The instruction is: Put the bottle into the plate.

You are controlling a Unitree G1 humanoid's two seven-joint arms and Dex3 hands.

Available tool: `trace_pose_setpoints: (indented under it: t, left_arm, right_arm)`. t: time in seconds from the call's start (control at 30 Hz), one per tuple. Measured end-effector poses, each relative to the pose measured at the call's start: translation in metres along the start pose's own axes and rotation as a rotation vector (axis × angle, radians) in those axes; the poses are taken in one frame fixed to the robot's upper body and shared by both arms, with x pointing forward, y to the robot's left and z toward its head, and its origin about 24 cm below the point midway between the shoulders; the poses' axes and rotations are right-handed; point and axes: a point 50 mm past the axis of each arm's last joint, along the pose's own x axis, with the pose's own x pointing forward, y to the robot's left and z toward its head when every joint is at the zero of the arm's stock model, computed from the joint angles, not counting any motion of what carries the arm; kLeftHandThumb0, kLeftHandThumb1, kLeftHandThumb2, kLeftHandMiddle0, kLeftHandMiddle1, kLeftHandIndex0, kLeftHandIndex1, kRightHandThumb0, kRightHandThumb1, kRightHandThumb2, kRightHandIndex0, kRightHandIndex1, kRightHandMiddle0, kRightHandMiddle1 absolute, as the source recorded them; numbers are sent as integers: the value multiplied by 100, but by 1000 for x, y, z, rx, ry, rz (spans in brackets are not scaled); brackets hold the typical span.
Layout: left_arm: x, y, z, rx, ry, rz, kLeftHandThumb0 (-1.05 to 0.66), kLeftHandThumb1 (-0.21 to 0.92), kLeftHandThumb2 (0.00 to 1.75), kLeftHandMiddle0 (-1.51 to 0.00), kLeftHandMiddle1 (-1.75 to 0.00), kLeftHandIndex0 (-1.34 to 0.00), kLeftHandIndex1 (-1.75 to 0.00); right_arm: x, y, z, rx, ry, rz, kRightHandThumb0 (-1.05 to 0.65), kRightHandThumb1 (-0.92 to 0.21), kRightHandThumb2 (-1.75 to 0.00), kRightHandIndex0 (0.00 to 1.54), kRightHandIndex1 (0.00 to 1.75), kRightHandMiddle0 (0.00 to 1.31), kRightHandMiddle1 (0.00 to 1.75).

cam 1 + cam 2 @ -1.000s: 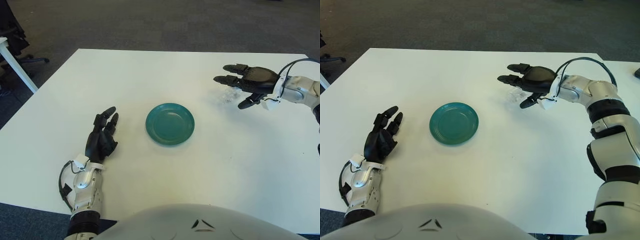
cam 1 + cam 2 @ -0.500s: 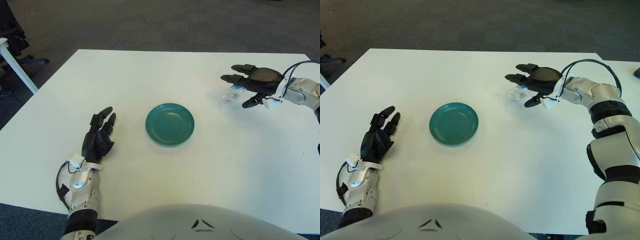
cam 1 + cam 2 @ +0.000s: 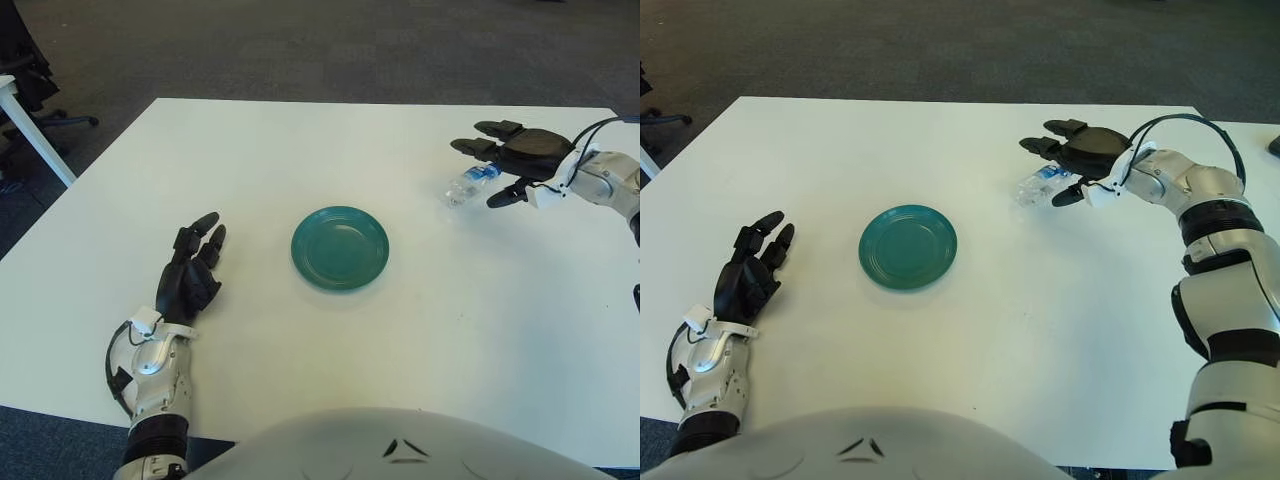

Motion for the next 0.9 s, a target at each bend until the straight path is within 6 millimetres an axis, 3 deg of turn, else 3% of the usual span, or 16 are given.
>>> trace_pose_setpoints:
  t: [0.9]
  left_arm:
    - [-2, 14, 2, 6, -2, 0, -90, 92, 97, -29, 0, 0, -74]
  right_arm:
    - [20, 10, -2, 49, 128, -40, -105, -92, -45, 1, 0, 0, 8]
